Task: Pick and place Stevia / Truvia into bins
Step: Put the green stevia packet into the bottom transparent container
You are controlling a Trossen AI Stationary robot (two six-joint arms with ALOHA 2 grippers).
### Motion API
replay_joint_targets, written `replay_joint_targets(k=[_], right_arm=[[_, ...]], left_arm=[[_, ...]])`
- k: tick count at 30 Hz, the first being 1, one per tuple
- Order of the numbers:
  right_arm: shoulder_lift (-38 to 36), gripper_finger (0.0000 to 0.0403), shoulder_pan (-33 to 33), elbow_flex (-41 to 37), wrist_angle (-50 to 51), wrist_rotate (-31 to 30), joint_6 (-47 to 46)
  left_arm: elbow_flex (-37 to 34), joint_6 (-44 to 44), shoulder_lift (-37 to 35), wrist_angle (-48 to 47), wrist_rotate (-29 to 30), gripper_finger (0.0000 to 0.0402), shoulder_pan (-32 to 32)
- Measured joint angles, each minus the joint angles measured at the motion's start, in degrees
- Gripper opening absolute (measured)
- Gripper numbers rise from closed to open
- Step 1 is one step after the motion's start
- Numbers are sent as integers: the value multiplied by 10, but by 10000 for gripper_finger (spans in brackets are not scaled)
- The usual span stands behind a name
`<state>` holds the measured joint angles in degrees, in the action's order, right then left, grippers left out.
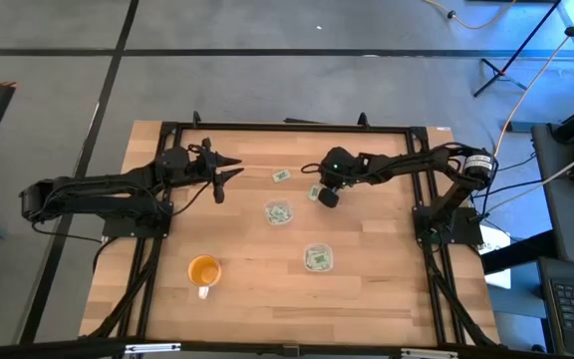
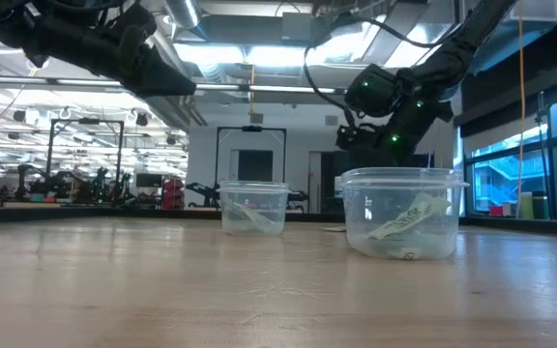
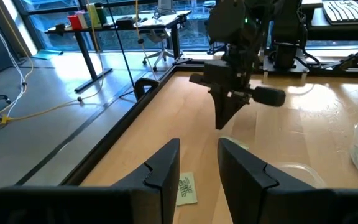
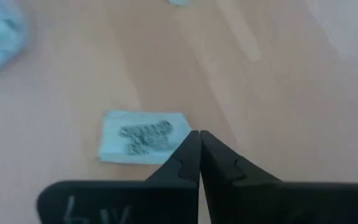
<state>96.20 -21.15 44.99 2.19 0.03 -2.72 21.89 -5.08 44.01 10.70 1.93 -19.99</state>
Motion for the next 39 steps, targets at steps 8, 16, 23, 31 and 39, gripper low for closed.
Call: replay_joint_targets(k=[8,16,23,31,39], right_arm=[[-1,78,0,2,-15,61,0],[-1,131,0,2,-20,57,-8],[4,125,3,3,-16,26,-32],[39,120,7,3,-20,25,-31],[61,119,7,6,-29,22,-46]], left_arm=[[0,0,0,-7,0,104,0],[0,0,0,-7,0,104,0],[0,-2,0,-7,0,104,0],[0,-2,0,-6,0,104,0],[0,-2,0,-6,0,104,0]])
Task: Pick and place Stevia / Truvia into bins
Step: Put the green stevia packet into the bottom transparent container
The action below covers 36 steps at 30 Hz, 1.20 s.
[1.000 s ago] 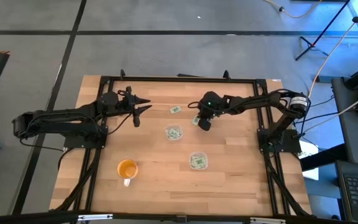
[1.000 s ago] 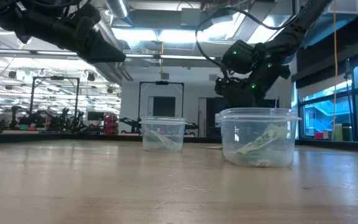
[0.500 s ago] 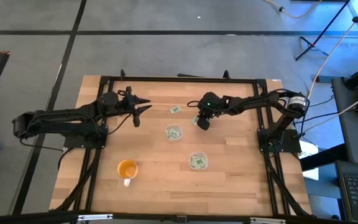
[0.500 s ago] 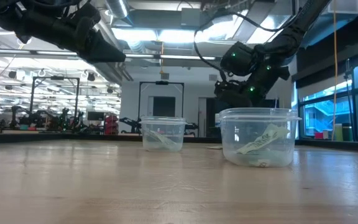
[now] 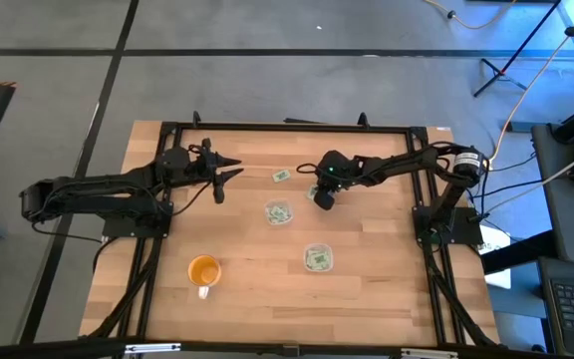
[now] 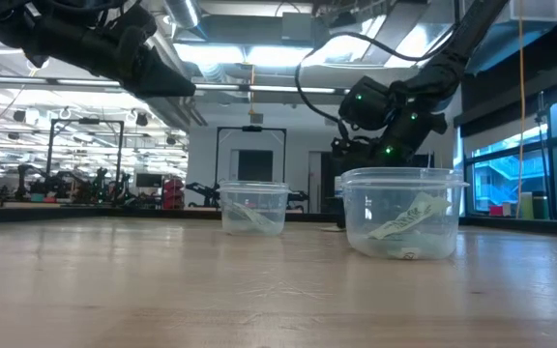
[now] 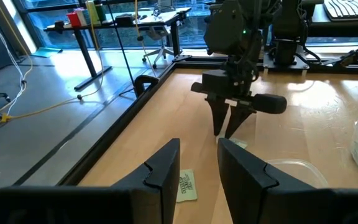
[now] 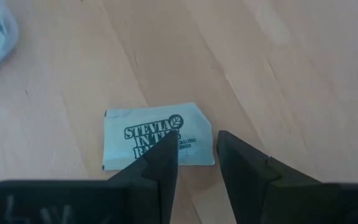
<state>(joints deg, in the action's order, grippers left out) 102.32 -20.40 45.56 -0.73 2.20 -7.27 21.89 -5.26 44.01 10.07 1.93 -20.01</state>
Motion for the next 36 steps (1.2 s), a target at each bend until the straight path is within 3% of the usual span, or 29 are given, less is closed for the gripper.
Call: replay_joint_targets(k=[16,29,36], right_arm=[[0,118,0,-1,2,1,-2],[1,22,0,-2,1,-2,15],[1,3,0,-2,-13,5,18]], left_arm=[[0,0,0,-9,0,104,0],[0,0,0,-13,0,104,0],[0,0,0,-13,0,104,0]])
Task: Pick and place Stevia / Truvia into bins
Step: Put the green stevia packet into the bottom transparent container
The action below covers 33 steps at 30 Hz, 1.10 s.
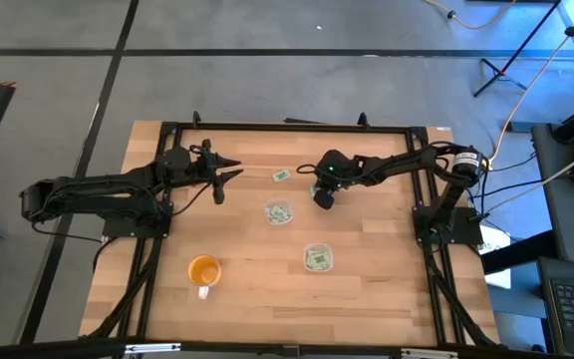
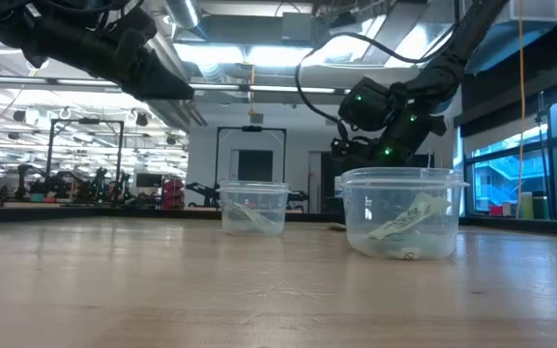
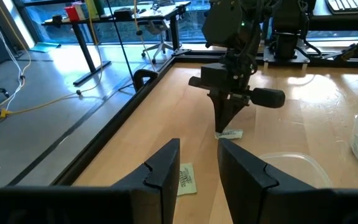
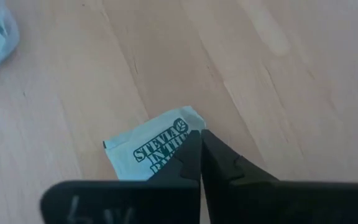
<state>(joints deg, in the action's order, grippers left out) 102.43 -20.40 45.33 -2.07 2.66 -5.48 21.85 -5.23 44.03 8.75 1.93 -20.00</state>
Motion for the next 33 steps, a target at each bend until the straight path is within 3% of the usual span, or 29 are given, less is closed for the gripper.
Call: replay_joint_targets(k=[7,15,22,33], right_arm=[[-32,2,1,-4,32,5,0],[-160,2,33,-3,86,9,-2],[-246,2,125,-1,112,96,-1],[-203,2,257,-1,89,126,-1]], left_arm=[[0,0,0,0,0,104,0],[0,0,0,0,0,104,0],[0,0,0,2,0,104,0],[0,0,0,1,0,104,0]])
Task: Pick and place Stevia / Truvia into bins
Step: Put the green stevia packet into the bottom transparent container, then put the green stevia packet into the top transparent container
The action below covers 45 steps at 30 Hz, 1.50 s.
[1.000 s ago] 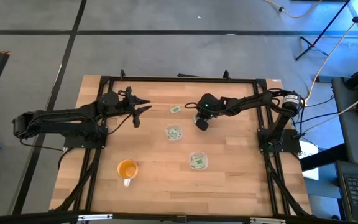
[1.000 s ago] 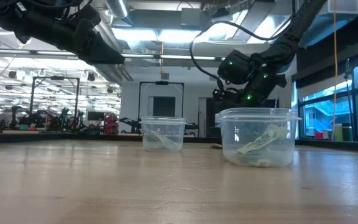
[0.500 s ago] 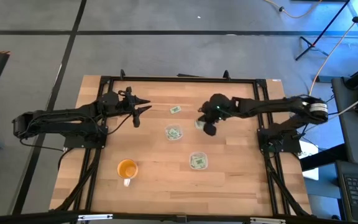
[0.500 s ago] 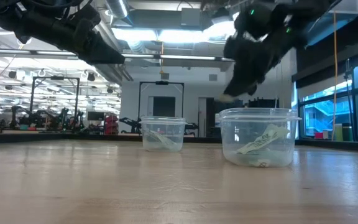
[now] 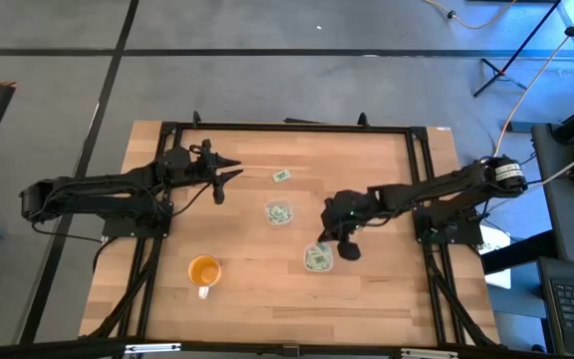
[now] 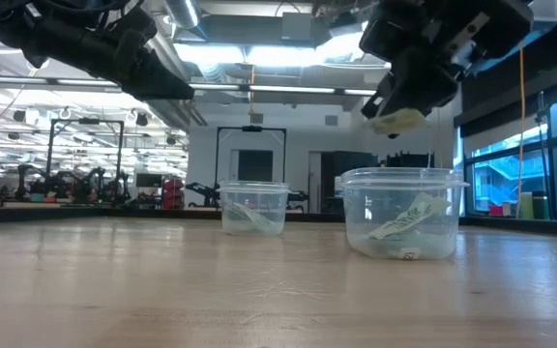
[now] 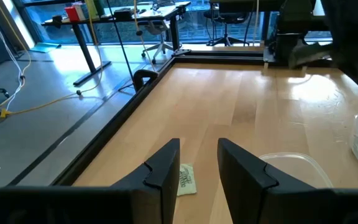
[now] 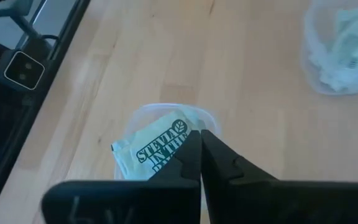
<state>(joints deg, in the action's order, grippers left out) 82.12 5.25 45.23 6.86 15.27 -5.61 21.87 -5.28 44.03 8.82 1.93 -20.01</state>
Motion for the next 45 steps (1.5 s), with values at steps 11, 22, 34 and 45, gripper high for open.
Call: replay_joint_targets(k=[11,22,34,45], right_arm=[[84,2,28,0,-65,-1,-27],[109,20,28,0,-66,-1,-61],[85,110,25,5,-58,-1,-64],[-31,116,-53,36,40,-1,-61]], left_arm=[[0,0,0,0,0,104,0],[0,0,0,0,0,104,0],[0,4,0,0,0,104,0],[106,44,113,-79,-2,104,0]])
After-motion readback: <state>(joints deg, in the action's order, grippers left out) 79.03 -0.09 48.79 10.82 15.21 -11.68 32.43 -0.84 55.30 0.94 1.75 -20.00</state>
